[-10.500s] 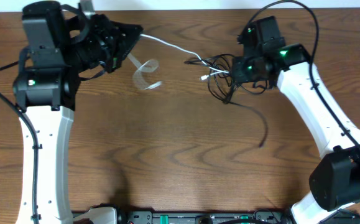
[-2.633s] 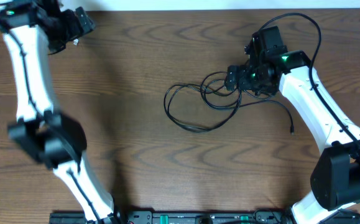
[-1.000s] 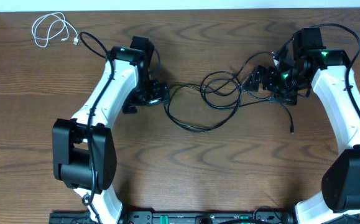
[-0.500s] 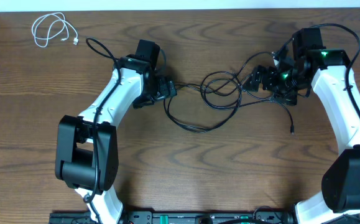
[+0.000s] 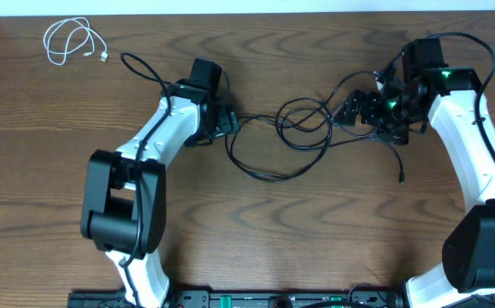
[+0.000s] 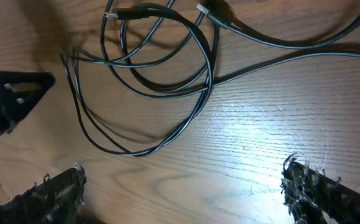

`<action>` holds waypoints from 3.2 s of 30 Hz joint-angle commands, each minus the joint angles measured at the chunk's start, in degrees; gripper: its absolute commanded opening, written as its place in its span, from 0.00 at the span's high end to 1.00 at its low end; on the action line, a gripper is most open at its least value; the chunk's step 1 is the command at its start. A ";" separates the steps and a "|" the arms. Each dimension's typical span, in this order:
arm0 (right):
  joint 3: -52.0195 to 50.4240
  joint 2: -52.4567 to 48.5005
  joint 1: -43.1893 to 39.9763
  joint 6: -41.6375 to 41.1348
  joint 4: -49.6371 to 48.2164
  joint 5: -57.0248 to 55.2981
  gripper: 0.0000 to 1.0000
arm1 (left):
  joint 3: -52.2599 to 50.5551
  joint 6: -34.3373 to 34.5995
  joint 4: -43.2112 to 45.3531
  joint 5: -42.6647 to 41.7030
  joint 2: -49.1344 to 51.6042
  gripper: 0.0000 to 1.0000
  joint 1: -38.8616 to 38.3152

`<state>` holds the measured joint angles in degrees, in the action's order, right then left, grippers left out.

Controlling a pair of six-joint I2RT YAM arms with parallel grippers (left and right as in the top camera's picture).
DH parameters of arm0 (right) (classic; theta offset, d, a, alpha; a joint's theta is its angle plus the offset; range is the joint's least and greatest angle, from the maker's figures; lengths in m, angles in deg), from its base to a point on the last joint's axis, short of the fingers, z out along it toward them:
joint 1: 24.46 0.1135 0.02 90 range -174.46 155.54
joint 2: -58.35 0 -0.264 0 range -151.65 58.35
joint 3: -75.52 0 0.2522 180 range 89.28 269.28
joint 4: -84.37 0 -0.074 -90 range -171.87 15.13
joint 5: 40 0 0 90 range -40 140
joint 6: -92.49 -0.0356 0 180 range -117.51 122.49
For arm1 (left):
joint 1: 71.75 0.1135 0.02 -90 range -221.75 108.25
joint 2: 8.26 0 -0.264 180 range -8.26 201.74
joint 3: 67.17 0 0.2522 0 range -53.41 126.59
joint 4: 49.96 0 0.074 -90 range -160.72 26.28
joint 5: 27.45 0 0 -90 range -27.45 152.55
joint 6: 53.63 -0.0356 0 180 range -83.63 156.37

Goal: Untangle cables

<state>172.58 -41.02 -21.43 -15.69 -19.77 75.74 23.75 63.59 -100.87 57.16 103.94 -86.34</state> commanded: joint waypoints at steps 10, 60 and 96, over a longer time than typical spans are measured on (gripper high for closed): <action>0.57 1.01 0.24 1.05 0.09 -0.15 0.01 | -0.57 -1.29 -3.93 2.03 5.73 0.26 -0.24; 0.57 1.01 0.39 1.05 0.09 -0.15 0.01 | 0.07 11.04 -21.75 -7.43 -20.13 0.03 -4.59; 0.57 1.01 0.39 1.05 0.09 -0.15 0.01 | -12.26 50.16 -9.94 1.53 -6.54 0.29 -8.39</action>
<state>172.58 -41.02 -21.43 -15.66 -19.77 75.72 13.42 109.10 -110.55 57.03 97.21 -94.73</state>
